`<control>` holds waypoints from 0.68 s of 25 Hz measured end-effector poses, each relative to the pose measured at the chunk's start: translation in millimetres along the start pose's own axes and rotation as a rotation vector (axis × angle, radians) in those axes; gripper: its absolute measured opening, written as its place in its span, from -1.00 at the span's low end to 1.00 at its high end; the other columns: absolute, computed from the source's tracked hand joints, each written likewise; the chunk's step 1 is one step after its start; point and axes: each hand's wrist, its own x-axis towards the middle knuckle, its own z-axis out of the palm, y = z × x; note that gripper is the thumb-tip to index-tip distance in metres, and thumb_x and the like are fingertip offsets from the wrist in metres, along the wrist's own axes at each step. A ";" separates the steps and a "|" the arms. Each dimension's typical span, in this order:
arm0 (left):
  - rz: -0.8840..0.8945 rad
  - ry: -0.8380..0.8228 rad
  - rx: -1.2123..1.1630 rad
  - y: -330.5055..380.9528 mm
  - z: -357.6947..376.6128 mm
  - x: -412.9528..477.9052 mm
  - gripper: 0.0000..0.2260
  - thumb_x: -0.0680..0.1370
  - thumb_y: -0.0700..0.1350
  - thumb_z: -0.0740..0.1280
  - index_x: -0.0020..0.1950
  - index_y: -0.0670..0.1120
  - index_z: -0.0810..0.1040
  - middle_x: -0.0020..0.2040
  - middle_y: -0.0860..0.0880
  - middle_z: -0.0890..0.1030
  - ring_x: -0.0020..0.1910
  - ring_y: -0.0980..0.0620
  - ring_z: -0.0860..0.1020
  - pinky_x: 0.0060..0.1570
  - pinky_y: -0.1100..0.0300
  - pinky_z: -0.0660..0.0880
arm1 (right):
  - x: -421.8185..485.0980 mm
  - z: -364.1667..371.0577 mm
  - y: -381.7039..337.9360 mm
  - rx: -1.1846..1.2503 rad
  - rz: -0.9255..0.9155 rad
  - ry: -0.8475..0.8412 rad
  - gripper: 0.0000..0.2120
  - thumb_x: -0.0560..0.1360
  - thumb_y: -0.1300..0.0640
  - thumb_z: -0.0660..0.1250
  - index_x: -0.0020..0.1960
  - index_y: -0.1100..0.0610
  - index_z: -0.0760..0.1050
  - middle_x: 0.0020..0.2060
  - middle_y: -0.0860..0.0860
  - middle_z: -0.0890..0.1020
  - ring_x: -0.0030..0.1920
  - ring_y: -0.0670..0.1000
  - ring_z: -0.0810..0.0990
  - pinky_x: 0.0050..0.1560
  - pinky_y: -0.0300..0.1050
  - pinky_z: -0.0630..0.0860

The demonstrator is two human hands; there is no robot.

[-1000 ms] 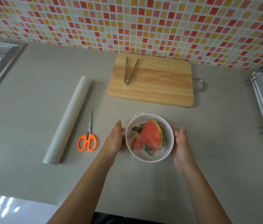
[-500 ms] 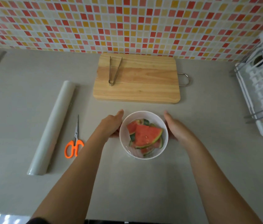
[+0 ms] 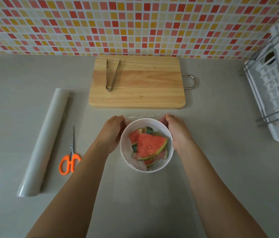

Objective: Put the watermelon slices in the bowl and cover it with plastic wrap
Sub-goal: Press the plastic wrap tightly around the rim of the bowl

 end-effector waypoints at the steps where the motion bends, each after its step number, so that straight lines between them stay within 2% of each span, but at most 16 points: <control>1: -0.032 -0.011 -0.009 1.4 -0.2 0.5 -0.64 0.64 -0.08 0.10 -0.29 -0.17 0.47 -0.55 0.01 0.50 -0.50 0.05 0.50 -0.47 0.31 0.47 | 2.2 0.2 -2.4 0.061 0.050 0.011 -0.60 0.57 -0.02 0.09 -0.37 0.09 0.46 -0.48 0.01 0.57 -0.41 0.05 0.53 -0.18 -0.07 0.47; 3: -0.082 -0.074 0.187 7.6 -0.9 3.9 -0.48 0.60 0.17 0.06 -0.36 -0.15 0.51 -0.49 -0.07 0.47 -0.40 -0.07 0.46 -0.25 0.16 0.47 | 4.1 -5.0 -5.1 0.112 0.153 -0.044 -0.50 0.53 -0.22 0.04 -0.20 0.10 0.59 -0.28 0.05 0.69 -0.25 0.08 0.65 -0.02 -0.01 0.53; 5: -0.127 -0.156 0.572 14.3 1.3 4.9 -0.37 0.47 0.38 0.07 -0.42 -0.14 0.50 -0.42 -0.13 0.50 -0.34 -0.09 0.48 -0.11 0.02 0.45 | 3.4 -13.1 -5.5 -0.103 0.205 -0.161 -0.26 0.37 -0.46 0.01 0.09 0.10 0.58 0.03 0.09 0.67 0.05 0.12 0.62 0.21 0.08 0.46; 6: -0.138 -0.168 0.680 16.8 3.2 3.2 -0.37 0.44 0.40 0.13 -0.36 -0.16 0.56 -0.35 -0.14 0.58 -0.29 -0.09 0.55 -0.07 0.02 0.50 | -1.2 -14.2 -5.5 -0.223 0.222 -0.202 -0.17 0.28 -0.51 0.04 0.19 0.10 0.53 0.16 0.11 0.60 0.17 0.13 0.56 0.29 0.11 0.40; 7: -0.109 -0.170 0.678 18.4 5.0 1.9 -0.42 0.46 0.34 0.20 -0.27 -0.16 0.64 -0.29 -0.12 0.65 -0.24 -0.08 0.62 -0.07 0.06 0.54 | -5.3 -13.8 -4.5 -0.293 0.213 -0.223 -0.15 0.24 -0.50 0.08 0.26 0.09 0.48 0.23 0.10 0.55 0.24 0.14 0.50 0.33 0.13 0.36; 8: -0.053 -0.186 0.572 19.4 6.0 1.2 -0.54 0.51 0.23 0.27 -0.23 -0.13 0.68 -0.27 -0.09 0.68 -0.22 -0.06 0.63 -0.14 0.12 0.56 | -7.4 -12.2 -3.9 -0.307 0.175 -0.219 -0.21 0.28 -0.44 0.14 0.27 0.10 0.46 0.25 0.11 0.53 0.26 0.14 0.49 0.33 0.13 0.36; 10: 0.002 -0.204 0.257 21.5 9.6 -2.9 -0.69 0.58 0.00 0.30 -0.26 -0.13 0.65 -0.30 -0.09 0.64 -0.30 -0.05 0.57 -0.29 0.19 0.53 | -7.5 -6.1 -3.5 -0.215 0.058 -0.147 -0.50 0.42 -0.24 0.21 0.13 0.11 0.57 0.09 0.11 0.63 0.11 0.11 0.59 0.18 0.05 0.49; 11: 0.007 -0.198 0.148 20.1 11.6 -3.4 -0.71 0.60 -0.05 0.29 -0.26 -0.15 0.59 -0.28 -0.12 0.62 -0.32 -0.05 0.53 -0.30 0.18 0.51 | -8.2 -3.1 -4.7 -0.175 0.013 -0.099 -0.63 0.46 -0.16 0.22 -0.02 0.08 0.62 -0.07 0.06 0.68 -0.05 0.05 0.64 -0.01 -0.08 0.55; 12: 0.013 -0.180 0.118 17.7 12.7 -3.3 -0.71 0.61 -0.06 0.26 -0.26 -0.16 0.55 -0.24 -0.16 0.61 -0.32 -0.06 0.52 -0.29 0.16 0.50 | -9.2 -0.5 -6.3 -0.149 -0.010 -0.061 -0.69 0.48 -0.11 0.22 -0.14 0.06 0.63 -0.19 0.00 0.69 -0.18 -0.03 0.65 -0.21 -0.19 0.54; 13: 0.022 -0.161 0.134 15.4 14.3 -3.7 -0.69 0.63 -0.04 0.24 -0.25 -0.15 0.52 -0.20 -0.19 0.60 -0.32 -0.06 0.51 -0.28 0.14 0.48 | -9.1 1.4 -7.2 -0.116 -0.021 -0.039 -0.70 0.50 -0.09 0.20 -0.20 0.04 0.62 -0.23 -0.04 0.68 -0.23 -0.07 0.64 -0.28 -0.23 0.50; 14: 0.042 -0.139 0.184 13.4 16.4 -4.3 -0.67 0.63 0.00 0.21 -0.25 -0.14 0.51 -0.18 -0.20 0.60 -0.32 -0.06 0.52 -0.28 0.12 0.48 | -8.9 2.8 -7.3 -0.072 -0.013 -0.027 -0.69 0.52 -0.08 0.18 -0.22 0.02 0.62 -0.19 -0.04 0.68 -0.19 -0.07 0.64 -0.24 -0.20 0.50; 17: 0.128 -0.061 0.299 9.8 20.5 -4.7 -0.65 0.64 0.06 0.15 -0.20 -0.14 0.48 -0.16 -0.27 0.63 -0.26 -0.08 0.53 -0.21 0.05 0.49 | -7.3 5.6 -5.3 -0.020 0.052 0.002 -0.63 0.55 -0.10 0.11 -0.21 -0.02 0.62 -0.06 0.01 0.68 -0.02 0.04 0.61 0.07 -0.03 0.49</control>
